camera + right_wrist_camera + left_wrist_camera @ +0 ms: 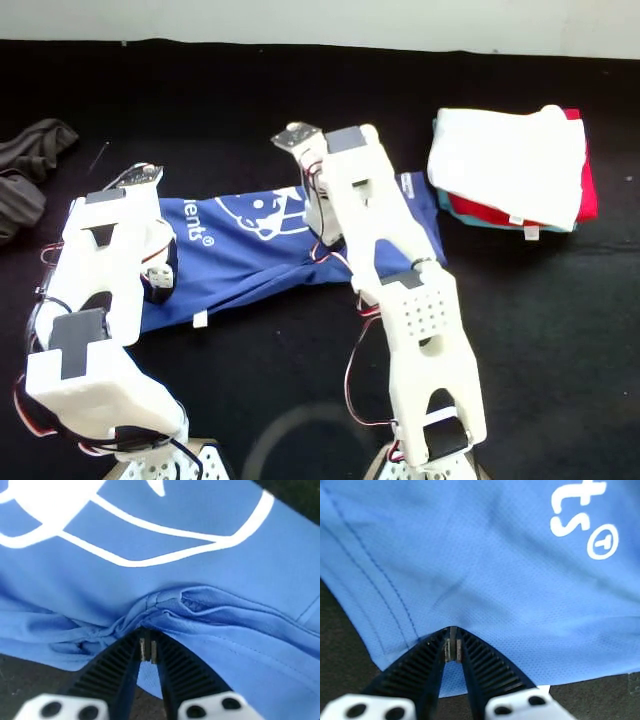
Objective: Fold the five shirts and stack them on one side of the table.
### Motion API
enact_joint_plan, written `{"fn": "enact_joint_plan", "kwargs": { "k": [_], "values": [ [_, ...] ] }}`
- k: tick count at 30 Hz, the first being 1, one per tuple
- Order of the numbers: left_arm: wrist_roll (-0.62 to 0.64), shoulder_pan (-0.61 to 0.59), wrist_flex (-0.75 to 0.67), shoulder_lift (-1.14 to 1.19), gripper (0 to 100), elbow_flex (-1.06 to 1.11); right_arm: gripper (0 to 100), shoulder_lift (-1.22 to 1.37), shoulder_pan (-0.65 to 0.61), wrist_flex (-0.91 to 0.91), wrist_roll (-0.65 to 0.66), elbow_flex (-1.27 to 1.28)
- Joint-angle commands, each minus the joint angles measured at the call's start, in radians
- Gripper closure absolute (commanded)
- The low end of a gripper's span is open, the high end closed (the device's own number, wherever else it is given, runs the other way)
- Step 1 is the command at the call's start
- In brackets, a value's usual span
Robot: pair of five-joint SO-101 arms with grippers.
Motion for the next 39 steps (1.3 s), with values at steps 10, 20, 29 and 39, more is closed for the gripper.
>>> {"fn": "enact_joint_plan", "kwargs": {
  "k": [10, 20, 29, 39],
  "values": [
    [0.094, -0.013, 0.149, 0.002, 99, -0.145, 99.3, -0.427, 0.12, 0.128, 0.005, -0.031],
    [0.091, -0.174, 0.267, -0.047, 78, -0.3, 99.3, -0.512, 0.228, 0.136, 0.005, 0.039],
    [0.074, -0.232, 0.104, 0.015, 78, -0.277, 99.3, -0.762, 0.226, 0.13, 0.011, 0.367],
    [0.112, -0.147, 0.075, 0.171, 78, -0.286, 99.3, -1.029, 0.226, 0.13, 0.011, 0.559]
  ]
}}
